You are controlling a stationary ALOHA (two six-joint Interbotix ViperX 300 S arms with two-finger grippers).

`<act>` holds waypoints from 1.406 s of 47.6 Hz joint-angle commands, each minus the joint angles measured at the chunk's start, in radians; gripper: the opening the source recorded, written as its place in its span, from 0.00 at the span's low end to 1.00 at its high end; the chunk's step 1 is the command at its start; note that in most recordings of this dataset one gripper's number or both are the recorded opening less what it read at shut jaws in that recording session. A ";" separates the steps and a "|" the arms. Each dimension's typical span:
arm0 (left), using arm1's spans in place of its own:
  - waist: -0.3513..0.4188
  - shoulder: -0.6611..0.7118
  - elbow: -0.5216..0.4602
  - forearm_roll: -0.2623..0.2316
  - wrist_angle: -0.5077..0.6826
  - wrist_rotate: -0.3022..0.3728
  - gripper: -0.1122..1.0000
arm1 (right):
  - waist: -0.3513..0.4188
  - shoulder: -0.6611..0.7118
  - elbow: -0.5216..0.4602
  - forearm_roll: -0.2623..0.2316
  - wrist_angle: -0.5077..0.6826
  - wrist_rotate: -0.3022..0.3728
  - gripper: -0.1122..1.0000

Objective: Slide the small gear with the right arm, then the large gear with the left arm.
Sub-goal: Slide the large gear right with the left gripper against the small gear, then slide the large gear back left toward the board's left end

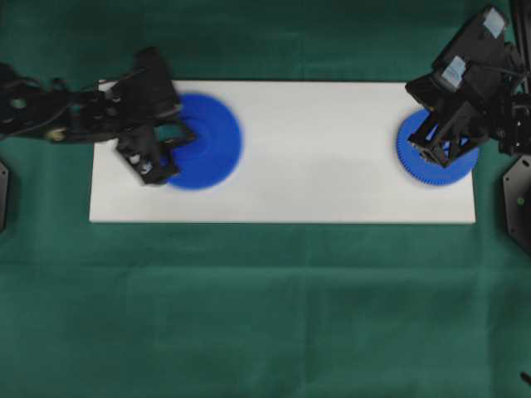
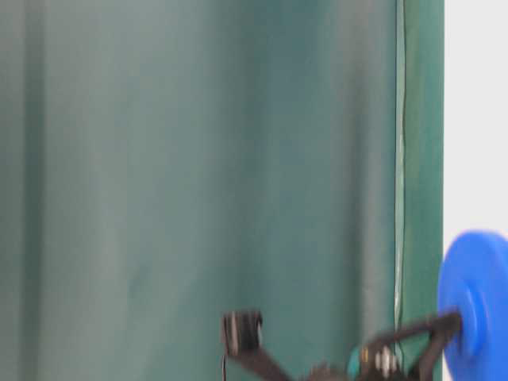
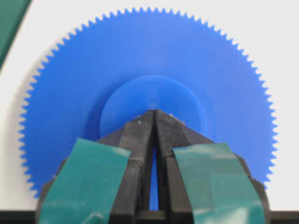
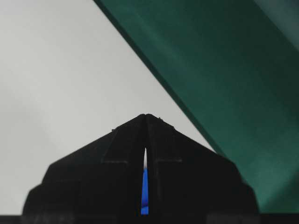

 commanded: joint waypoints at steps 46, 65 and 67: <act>-0.104 0.644 -0.902 0.006 0.267 0.124 0.10 | 0.020 -0.002 -0.023 -0.031 -0.003 -0.003 0.55; -0.104 0.638 -0.874 0.008 0.265 0.132 0.11 | 0.020 -0.002 -0.023 -0.038 -0.012 -0.003 0.55; -0.104 0.637 -0.874 0.006 0.264 0.132 0.11 | 0.020 0.000 -0.023 -0.038 -0.015 -0.003 0.55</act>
